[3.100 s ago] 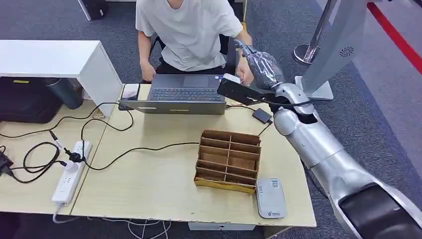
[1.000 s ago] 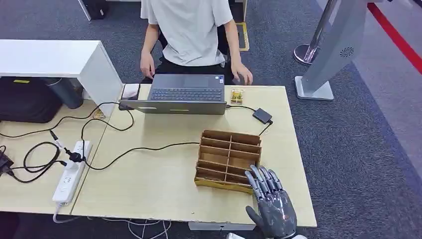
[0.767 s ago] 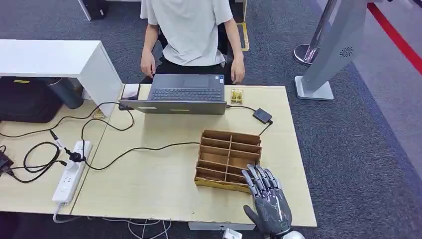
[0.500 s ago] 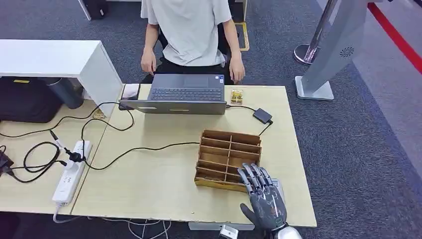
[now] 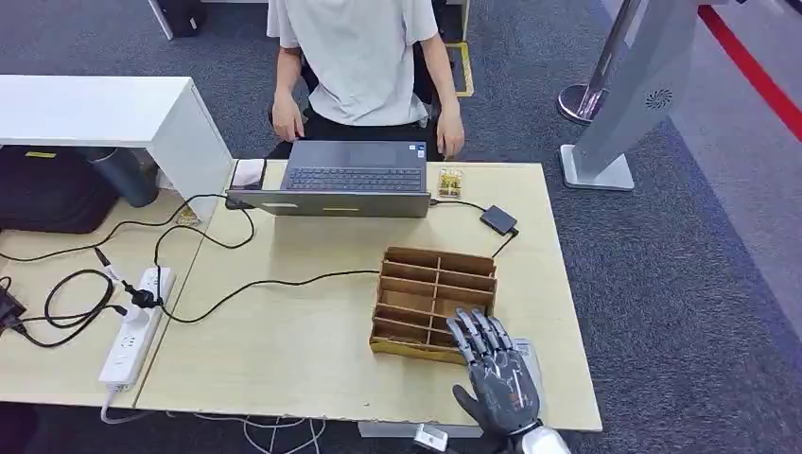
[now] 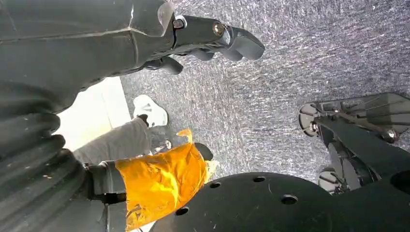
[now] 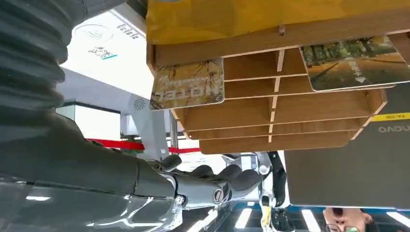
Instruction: Pass the card to the sensor for recognition and then transmit it.
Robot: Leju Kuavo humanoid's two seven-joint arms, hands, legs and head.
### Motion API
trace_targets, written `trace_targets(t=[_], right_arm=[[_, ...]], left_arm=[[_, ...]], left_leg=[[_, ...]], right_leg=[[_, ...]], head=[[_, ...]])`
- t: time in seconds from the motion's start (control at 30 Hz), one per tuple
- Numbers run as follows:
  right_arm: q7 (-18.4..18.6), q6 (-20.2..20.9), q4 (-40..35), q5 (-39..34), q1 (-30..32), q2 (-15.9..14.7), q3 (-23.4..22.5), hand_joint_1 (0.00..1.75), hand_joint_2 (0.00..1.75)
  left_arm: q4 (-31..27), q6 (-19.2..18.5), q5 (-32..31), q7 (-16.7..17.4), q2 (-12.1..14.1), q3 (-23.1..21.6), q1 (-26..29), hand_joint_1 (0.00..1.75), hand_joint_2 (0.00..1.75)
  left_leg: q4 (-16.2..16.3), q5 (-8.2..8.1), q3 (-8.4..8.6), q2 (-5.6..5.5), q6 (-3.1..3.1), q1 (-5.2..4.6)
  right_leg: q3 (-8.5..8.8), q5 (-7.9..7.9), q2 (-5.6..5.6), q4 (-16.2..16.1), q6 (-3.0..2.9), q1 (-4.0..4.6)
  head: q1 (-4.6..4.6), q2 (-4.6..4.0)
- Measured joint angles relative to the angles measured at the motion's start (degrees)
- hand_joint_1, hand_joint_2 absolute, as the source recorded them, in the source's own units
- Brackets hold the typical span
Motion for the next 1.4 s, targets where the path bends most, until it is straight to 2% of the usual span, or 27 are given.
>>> trace_targets(t=[0.77,1.07,1.4], right_arm=[[0.17,1.91,2.62,-0.31,-4.46,0.96,-1.05,0.0,1.75],[0.65,1.91,-0.63,-0.13,-4.85,-0.22,-3.85,0.0,1.75],[0.07,3.13,-3.1,0.28,-3.37,-0.68,-3.98,0.0,1.75]], left_arm=[[0.0,-0.35,-1.09,-0.02,0.17,-0.07,-0.06,0.0,1.75],[-0.02,-0.39,-1.07,-0.02,0.39,-0.07,-0.05,0.0,1.75],[0.0,-0.13,-0.72,0.0,0.39,-0.07,-0.05,0.0,1.75]], left_leg=[[0.0,0.02,0.02,0.0,-0.02,0.0],[0.0,0.02,0.02,0.0,-0.03,-0.01],[0.0,0.02,0.02,0.0,-0.03,0.0]], right_leg=[[0.0,0.0,0.0,0.0,0.0,0.0],[0.0,0.0,0.01,0.0,0.0,0.0],[-0.01,0.0,0.01,0.0,0.0,0.0]], head=[[0.0,0.0],[0.0,0.0],[0.0,0.0]])
